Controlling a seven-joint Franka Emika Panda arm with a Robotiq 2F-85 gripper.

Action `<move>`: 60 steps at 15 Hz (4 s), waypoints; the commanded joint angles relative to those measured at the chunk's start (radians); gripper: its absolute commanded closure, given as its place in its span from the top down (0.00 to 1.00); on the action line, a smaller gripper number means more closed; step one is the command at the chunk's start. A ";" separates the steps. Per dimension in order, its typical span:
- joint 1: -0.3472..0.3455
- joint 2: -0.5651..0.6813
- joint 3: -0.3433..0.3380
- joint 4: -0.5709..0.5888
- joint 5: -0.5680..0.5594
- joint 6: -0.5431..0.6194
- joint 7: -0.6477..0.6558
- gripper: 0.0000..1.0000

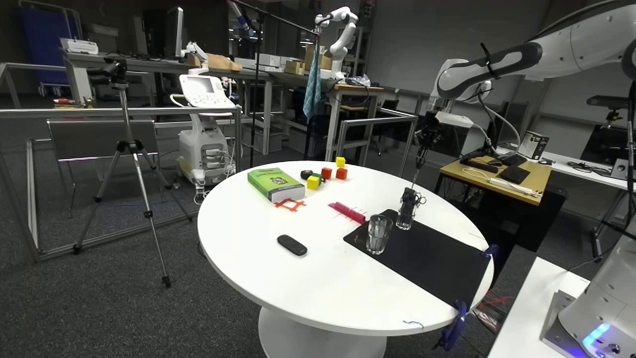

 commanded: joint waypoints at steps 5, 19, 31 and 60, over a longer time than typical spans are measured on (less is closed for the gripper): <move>-0.008 0.036 0.009 0.016 0.035 0.023 -0.036 0.02; -0.006 0.136 0.033 0.024 0.039 0.049 -0.069 0.02; -0.002 0.208 0.026 0.031 -0.005 0.028 -0.064 0.02; 0.008 0.097 0.046 0.078 0.046 0.012 -0.025 1.00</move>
